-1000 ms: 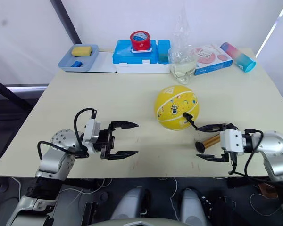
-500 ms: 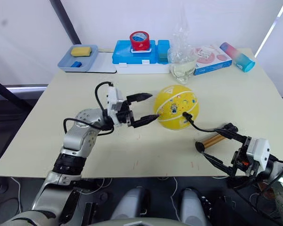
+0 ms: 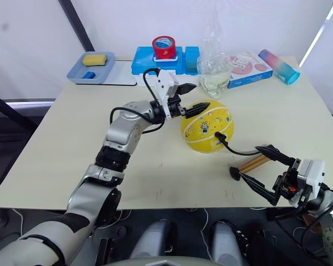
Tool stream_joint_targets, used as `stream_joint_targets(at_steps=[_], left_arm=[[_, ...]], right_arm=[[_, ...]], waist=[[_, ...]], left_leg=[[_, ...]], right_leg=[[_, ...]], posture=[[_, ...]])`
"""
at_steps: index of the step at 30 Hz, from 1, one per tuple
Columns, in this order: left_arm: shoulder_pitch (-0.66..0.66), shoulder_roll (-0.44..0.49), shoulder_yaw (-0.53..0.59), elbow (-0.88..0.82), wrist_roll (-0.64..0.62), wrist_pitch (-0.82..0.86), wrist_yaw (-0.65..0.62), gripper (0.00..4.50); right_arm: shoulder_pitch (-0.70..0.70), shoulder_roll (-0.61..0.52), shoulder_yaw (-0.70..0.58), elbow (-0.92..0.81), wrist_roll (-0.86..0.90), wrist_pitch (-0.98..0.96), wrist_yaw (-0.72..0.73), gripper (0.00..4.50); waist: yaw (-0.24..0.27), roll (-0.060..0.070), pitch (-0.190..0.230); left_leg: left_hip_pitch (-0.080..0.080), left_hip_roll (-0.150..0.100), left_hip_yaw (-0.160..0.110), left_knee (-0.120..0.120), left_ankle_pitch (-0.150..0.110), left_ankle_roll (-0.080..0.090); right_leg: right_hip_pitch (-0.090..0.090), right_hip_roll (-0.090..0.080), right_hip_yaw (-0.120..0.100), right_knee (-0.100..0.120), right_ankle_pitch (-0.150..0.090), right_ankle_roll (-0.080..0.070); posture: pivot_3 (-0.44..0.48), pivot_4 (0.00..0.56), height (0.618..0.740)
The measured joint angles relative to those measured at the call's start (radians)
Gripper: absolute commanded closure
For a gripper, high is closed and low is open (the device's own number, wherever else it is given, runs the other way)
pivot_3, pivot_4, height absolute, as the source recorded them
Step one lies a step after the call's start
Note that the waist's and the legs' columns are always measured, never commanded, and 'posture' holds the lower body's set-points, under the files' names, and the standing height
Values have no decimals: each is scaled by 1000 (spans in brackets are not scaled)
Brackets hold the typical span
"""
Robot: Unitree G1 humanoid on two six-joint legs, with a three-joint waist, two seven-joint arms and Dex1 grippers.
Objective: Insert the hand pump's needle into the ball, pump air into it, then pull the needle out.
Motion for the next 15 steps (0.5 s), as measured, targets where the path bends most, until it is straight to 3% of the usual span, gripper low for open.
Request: stream_joint_targets(at_steps=[15], left_arm=[[-11,-60,-3,-2,7,134,20,0]], right_arm=[[-71,21,49,-27,-44,54,-45,81]], waist=[[1,0,0]], left_leg=[[-1,0,-1,0,0,0]], right_leg=[[0,0,0,0,3,2]], posture=[[0,150,739]])
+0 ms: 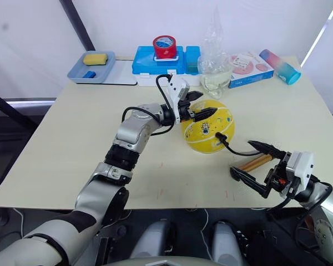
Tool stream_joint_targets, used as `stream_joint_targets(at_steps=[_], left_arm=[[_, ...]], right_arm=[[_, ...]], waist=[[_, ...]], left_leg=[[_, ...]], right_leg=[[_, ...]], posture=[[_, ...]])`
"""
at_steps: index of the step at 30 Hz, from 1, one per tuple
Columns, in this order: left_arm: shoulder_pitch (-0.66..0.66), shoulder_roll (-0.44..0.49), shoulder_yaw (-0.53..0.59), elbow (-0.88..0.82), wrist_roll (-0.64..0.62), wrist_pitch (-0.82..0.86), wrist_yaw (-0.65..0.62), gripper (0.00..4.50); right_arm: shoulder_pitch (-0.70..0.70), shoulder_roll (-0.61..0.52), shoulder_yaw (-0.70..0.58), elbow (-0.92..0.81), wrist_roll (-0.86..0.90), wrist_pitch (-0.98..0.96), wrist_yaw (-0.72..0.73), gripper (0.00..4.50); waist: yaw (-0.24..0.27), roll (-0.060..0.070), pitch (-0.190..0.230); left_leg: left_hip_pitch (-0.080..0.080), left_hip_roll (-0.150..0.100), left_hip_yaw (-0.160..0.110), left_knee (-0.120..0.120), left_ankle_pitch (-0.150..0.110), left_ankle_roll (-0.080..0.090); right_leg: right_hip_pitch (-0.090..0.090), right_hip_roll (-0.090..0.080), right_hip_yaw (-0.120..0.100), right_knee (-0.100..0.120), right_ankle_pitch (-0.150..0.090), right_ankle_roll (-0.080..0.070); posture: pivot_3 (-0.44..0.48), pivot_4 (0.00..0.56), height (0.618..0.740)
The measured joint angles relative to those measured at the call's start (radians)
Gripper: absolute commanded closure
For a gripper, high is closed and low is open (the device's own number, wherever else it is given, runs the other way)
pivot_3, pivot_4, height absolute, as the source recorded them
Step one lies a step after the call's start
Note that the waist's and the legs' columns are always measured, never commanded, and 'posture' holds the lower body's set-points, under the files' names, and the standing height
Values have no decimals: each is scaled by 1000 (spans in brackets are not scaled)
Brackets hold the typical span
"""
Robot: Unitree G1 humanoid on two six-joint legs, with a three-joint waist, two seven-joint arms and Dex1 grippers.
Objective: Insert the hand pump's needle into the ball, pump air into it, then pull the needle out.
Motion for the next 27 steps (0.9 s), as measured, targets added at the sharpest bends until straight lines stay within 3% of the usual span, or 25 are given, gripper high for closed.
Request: stream_joint_targets(at_steps=[11,27], left_arm=[[24,9,-30,-16,33,-8,-3,0],[39,-13,-35,23,59,-72,12,0]], right_arm=[[-42,11,40,-19,-52,70,-91,81],[-215,22,156,-138,-112,476,-419,81]], waist=[[0,0,0],[3,-1,-1]], left_leg=[[0,0,0,0,0,0],[0,0,0,1,0,0]], right_leg=[[0,0,0,0,0,0],[0,0,0,1,-2,-4]], posture=[[0,150,739],[0,150,739]])
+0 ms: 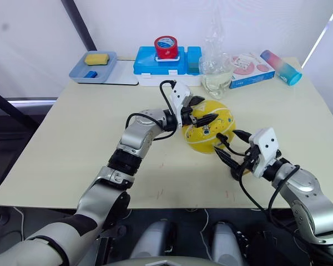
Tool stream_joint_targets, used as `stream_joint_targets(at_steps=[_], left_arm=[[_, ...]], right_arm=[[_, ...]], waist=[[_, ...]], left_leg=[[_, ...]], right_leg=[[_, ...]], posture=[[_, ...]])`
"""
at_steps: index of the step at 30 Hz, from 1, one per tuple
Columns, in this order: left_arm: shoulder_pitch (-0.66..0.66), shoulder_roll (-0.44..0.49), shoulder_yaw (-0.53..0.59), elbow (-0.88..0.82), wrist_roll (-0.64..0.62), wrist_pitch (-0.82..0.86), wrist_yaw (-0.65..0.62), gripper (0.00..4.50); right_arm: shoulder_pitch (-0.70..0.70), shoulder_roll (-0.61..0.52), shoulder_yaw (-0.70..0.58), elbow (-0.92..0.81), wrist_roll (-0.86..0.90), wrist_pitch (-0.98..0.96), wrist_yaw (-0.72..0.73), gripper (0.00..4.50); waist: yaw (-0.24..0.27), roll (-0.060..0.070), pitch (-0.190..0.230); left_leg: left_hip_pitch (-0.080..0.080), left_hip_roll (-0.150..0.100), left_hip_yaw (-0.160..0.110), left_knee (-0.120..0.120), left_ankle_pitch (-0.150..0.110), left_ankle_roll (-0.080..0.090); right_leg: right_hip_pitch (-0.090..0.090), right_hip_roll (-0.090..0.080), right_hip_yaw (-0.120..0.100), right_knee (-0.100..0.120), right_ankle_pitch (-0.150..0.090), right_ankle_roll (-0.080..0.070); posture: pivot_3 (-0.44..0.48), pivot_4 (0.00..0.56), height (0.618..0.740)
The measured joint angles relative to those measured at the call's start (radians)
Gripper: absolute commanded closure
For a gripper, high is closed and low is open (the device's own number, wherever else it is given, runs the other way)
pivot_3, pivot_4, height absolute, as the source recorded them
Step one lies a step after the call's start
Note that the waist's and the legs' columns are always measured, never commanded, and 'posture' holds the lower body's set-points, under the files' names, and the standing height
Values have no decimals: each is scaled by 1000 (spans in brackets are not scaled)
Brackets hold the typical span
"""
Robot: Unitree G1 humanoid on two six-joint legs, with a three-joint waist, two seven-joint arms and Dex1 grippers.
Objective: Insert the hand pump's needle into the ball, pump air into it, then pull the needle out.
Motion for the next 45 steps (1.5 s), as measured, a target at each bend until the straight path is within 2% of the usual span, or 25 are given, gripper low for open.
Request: stream_joint_targets(at_steps=[5,8,13,14,15,27,45], left_arm=[[0,-5,6,17,0,-13,4,0],[0,-7,6,24,1,-21,6,0],[0,-8,6,30,1,-30,7,0],[0,-8,7,33,2,-31,9,0],[0,-8,7,34,2,-31,9,0],[1,-15,6,47,12,-58,16,0],[-13,-56,-35,193,48,-264,64,0]], right_arm=[[-25,16,12,0,-20,56,-49,81],[-38,33,24,0,-43,60,-75,826],[-50,67,40,1,-55,60,-84,3357],[-55,71,45,0,-59,60,-83,4054],[-55,74,47,0,-62,60,-83,4194],[-59,53,45,0,-85,58,-68,4193],[-24,-32,-48,-24,-7,109,-12,4193]], waist=[[-1,0,0],[-1,0,0],[-2,0,0],[-2,-1,0],[-2,-1,0],[-1,-1,-1],[34,-1,-1]], left_leg=[[0,0,0,0,0,0],[0,0,0,0,0,0],[1,0,0,1,0,0],[1,0,0,1,0,0],[1,0,0,1,0,0],[1,0,0,1,0,0],[0,-3,0,1,0,0]], right_leg=[[0,0,0,0,0,0],[0,0,0,1,0,0],[0,0,0,3,0,0],[0,0,0,4,0,0],[0,0,0,4,0,0],[0,0,0,5,0,0],[0,-3,-1,4,-1,1]], posture=[[0,150,739],[0,150,739],[0,150,739],[0,150,739],[0,150,739],[0,150,739],[0,150,739]])
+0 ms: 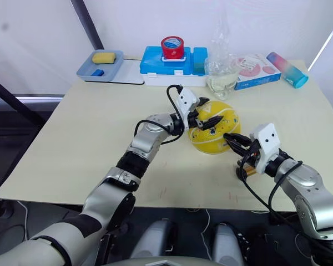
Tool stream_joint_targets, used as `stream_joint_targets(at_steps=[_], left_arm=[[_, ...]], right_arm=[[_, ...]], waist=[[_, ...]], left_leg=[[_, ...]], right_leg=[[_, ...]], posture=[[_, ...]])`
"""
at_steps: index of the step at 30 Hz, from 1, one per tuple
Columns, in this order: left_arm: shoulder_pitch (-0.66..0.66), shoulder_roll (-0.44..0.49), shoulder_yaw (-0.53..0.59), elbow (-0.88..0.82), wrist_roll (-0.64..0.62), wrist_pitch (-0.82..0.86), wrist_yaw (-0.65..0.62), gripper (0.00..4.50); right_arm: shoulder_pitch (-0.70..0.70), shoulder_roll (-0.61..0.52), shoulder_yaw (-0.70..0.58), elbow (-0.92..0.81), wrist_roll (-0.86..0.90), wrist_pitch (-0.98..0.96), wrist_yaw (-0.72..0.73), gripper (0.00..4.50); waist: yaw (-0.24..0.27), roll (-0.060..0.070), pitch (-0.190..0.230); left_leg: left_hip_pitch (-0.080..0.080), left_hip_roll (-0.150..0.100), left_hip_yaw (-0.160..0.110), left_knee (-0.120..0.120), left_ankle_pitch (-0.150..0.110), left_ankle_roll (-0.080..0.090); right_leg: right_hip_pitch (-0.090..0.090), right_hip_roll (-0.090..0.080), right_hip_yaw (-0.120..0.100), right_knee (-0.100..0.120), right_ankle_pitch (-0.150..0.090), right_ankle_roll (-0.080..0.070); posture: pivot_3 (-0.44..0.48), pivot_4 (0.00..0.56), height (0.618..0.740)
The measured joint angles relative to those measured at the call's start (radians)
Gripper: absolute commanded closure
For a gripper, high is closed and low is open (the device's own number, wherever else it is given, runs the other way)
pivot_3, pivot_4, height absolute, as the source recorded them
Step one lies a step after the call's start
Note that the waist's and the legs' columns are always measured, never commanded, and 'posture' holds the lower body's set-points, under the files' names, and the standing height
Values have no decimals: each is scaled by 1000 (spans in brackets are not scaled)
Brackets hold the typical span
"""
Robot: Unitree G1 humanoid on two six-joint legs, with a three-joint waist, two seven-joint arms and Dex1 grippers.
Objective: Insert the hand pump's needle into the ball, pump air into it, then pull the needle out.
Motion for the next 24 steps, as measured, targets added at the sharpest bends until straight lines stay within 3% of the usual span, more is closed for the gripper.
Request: stream_joint_targets(at_steps=[24], left_arm=[[-9,-10,-37,48,1,-57,11,0]], right_arm=[[46,-83,-80,-63,96,78,0,4193]], waist=[[16,0,0]], left_leg=[[-7,-2,-4,0,0,0]], right_leg=[[0,0,-3,-7,0,1]], posture=[[0,150,739]])
